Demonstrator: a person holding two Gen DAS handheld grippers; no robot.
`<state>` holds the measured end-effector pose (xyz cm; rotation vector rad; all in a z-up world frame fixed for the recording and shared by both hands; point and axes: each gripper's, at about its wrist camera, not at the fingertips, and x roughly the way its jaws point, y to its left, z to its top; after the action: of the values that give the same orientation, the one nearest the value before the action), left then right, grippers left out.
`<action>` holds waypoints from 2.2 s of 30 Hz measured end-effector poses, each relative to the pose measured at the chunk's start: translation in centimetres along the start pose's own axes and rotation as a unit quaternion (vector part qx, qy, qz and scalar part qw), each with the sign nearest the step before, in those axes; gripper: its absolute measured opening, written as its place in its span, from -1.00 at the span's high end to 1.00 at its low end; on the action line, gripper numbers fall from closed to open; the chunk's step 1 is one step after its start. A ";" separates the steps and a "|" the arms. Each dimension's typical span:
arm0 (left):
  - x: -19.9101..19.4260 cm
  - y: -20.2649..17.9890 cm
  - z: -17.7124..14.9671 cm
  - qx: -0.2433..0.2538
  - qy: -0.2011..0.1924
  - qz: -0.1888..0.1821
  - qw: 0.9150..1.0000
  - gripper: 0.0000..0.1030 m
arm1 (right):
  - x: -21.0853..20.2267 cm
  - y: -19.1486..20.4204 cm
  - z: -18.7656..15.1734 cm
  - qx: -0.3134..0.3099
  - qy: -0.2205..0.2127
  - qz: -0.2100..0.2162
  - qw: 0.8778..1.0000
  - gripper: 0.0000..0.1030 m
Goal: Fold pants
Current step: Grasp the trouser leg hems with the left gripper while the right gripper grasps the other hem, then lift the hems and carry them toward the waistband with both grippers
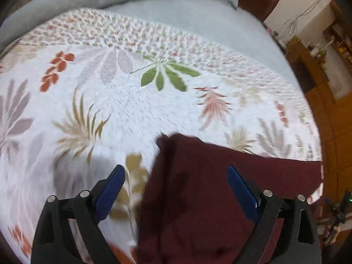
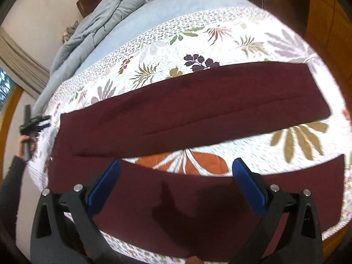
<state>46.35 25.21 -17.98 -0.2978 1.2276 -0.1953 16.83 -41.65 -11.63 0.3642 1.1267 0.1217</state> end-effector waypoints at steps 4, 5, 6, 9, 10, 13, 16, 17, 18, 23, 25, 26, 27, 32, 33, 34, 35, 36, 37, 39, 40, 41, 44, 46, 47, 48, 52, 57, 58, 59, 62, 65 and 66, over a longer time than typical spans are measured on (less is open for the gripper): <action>3.7 0.3 0.8 0.020 0.027 -0.043 0.999 -0.83 | 2.2 -1.1 1.0 0.018 0.022 0.035 0.999 -0.95; 4.4 0.1 0.7 0.029 0.034 -0.053 0.998 -0.83 | 2.5 -1.4 1.2 0.018 0.027 0.036 0.999 -0.95; 4.9 -0.1 0.6 0.038 0.038 -0.057 0.997 -0.83 | 2.8 -1.6 1.5 0.017 0.030 0.038 0.999 -0.95; 5.4 -0.7 0.3 0.083 0.041 -0.071 0.993 -0.82 | 3.1 -2.9 2.5 0.024 0.046 0.058 0.997 -0.95; 5.4 -0.7 0.1 0.089 0.043 -0.084 0.992 -0.80 | 3.1 -3.6 3.1 0.028 0.054 0.069 0.996 -0.95; 5.5 -0.7 0.0 0.094 0.043 -0.089 0.991 -0.79 | 2.1 -6.3 4.7 0.044 0.053 0.088 0.994 -0.95; 5.5 -1.6 -0.3 0.115 0.048 -0.091 0.988 -0.78 | 0.9 -10.0 6.8 0.078 0.043 0.107 0.990 -0.95; 5.6 -2.0 -0.4 0.123 0.051 -0.087 0.987 -0.76 | 0.5 -11.4 7.7 0.089 0.036 0.113 0.989 -0.95; 5.6 -2.5 -0.5 0.133 0.052 -0.081 0.986 -0.71 | -0.1 -13.0 8.8 0.099 0.032 0.115 0.988 -0.95; 5.8 -1.7 -0.3 0.118 0.058 -0.065 0.989 0.25 | -1.1 -19.4 13.6 0.115 0.011 0.060 0.991 -0.95; 5.9 -1.3 -0.3 0.101 0.057 -0.071 0.991 0.23 | -0.4 -22.0 14.9 0.135 0.019 0.052 0.989 -0.95; 6.0 -1.1 -0.2 0.092 0.057 -0.075 0.991 0.22 | 0.3 -23.2 15.5 0.139 0.024 0.041 0.989 -0.95; 6.1 -1.0 -0.3 0.087 0.056 -0.077 0.992 0.22 | 0.8 -23.7 15.8 0.138 0.026 0.036 0.989 -0.95; 6.4 -0.6 -0.3 0.066 0.057 -0.088 0.992 0.06 | 4.9 -25.8 16.4 0.121 0.074 0.025 0.990 -0.95; 6.5 -0.7 -0.3 0.065 0.058 -0.088 0.992 0.06 | 5.4 -26.0 16.3 0.116 0.079 0.028 0.990 -0.95; 6.6 -0.8 -0.3 0.066 0.059 -0.084 0.993 0.06 | 5.9 -26.1 16.3 0.108 0.082 0.033 0.990 -0.96; 6.7 -0.9 -0.2 0.065 0.059 -0.083 0.993 0.05 | 6.2 -26.0 16.4 0.100 0.084 0.035 0.991 -0.96; 6.7 -0.8 -0.2 0.058 0.057 -0.085 0.993 0.05 | 6.4 -26.1 16.5 0.092 0.085 0.038 0.991 -0.96; 6.7 -0.7 -0.2 0.052 0.055 -0.087 0.993 0.05 | 6.4 -26.1 16.5 0.086 0.086 0.045 0.992 -0.96; 6.7 -0.6 -0.3 0.045 0.051 -0.089 0.994 0.07 | 6.5 -26.3 16.4 0.081 0.089 0.063 0.991 -0.95; 6.6 -0.6 -0.4 0.040 0.047 -0.085 0.994 0.14 | 6.4 -26.5 16.4 0.078 0.092 0.071 0.990 -0.89; 6.6 -0.6 -0.4 0.036 0.046 -0.081 0.995 0.30 | 6.3 -26.5 16.3 0.077 0.093 0.077 0.990 -0.63; 6.2 -0.2 -0.5 0.019 0.042 -0.083 0.995 0.53 | 6.0 -26.7 16.3 0.069 0.100 0.065 0.990 0.12; 5.7 -0.5 -0.6 0.017 0.032 -0.075 0.996 0.57 | 5.5 -26.7 16.1 0.068 0.100 0.075 0.990 0.52; 5.5 -0.6 -0.7 0.019 0.028 -0.072 0.997 0.60 | 5.5 -26.3 16.2 0.068 0.098 0.080 0.990 0.55; 5.1 -0.8 -0.8 0.021 0.020 -0.069 0.997 0.62 | 5.0 -26.0 16.2 0.059 0.090 0.070 0.992 0.58; 2.4 -1.5 -0.9 0.020 -0.023 -0.075 0.997 0.65 | 3.0 -24.4 16.3 0.046 0.066 0.052 0.995 0.63; -1.0 -2.7 -1.4 0.028 -0.053 -0.087 0.994 0.67 | -1.2 -23.2 16.2 0.037 0.026 0.040 0.998 0.63; -2.2 -3.0 -1.6 0.031 -0.063 -0.095 0.993 0.67 | -2.3 -22.9 15.9 0.033 0.018 0.036 0.999 0.63; -3.1 -3.2 -1.7 0.033 -0.070 -0.102 0.992 0.68 | -2.8 -22.6 15.6 0.031 0.014 0.033 0.999 0.63; -6.0 -4.1 -2.9 0.041 -0.094 -0.119 0.988 0.68 | -4.9 -21.8 14.6 0.030 -0.005 0.024 0.999 0.63; -9.0 -4.5 -4.9 0.044 -0.119 -0.143 0.982 0.69 | -7.2 -21.4 12.7 0.032 -0.027 0.013 0.999 0.63; -10.1 -4.6 -6.0 0.045 -0.129 -0.149 0.979 0.69 | -7.6 -21.2 12.2 0.033 -0.034 0.009 0.999 0.63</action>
<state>37.39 23.29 -9.25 -0.4139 0.9112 -0.4565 22.65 -66.26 -7.80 0.4350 1.0626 0.0881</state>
